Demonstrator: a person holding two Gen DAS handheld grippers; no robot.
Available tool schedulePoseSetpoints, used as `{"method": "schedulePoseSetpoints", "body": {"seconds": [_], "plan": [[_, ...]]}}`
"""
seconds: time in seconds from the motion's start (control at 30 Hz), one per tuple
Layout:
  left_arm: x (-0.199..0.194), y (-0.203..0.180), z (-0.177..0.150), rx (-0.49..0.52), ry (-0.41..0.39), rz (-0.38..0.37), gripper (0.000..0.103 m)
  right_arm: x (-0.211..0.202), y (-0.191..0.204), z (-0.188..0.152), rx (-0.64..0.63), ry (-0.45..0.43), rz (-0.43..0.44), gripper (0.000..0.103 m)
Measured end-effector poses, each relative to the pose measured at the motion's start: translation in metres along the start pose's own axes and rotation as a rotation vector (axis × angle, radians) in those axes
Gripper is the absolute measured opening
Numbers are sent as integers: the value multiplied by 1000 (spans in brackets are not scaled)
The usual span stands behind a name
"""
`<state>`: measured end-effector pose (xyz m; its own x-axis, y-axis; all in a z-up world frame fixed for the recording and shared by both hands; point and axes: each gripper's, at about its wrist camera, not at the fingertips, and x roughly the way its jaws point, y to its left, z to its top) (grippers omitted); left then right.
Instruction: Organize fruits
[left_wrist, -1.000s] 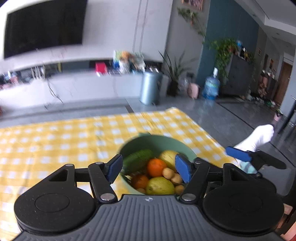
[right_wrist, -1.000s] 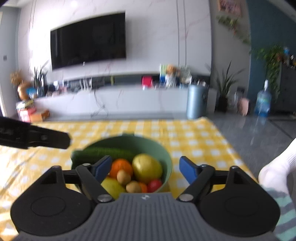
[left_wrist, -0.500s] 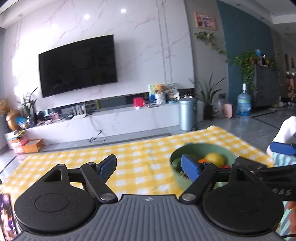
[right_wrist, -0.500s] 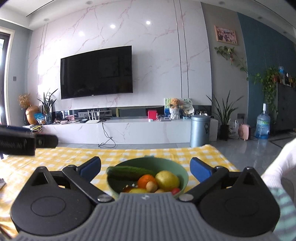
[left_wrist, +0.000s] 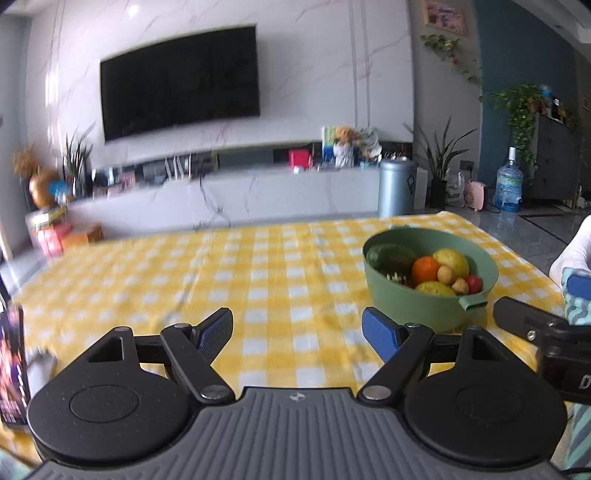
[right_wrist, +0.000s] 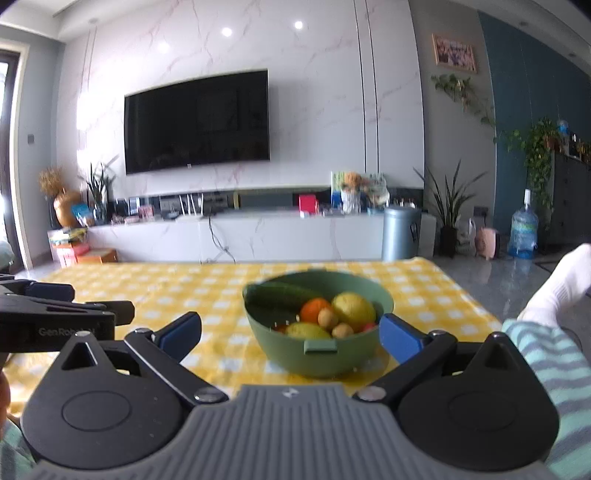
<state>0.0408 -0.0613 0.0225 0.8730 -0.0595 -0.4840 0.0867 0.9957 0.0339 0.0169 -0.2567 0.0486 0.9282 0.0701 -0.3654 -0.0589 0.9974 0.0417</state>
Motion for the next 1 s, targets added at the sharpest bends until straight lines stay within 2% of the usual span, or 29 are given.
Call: {"method": "schedulePoseSetpoints", "body": {"seconds": [0.07,0.33,1.0], "plan": [[2,3,-6,-2,20,-12,93,4,1,-3,13,21,7,99],[11,15,-16,-9,68,35,93,20,2,-8,21,61,-10,99],[11,21,-13,-24,79,52,93,23,5,-10,12,69,-15,99]]}}
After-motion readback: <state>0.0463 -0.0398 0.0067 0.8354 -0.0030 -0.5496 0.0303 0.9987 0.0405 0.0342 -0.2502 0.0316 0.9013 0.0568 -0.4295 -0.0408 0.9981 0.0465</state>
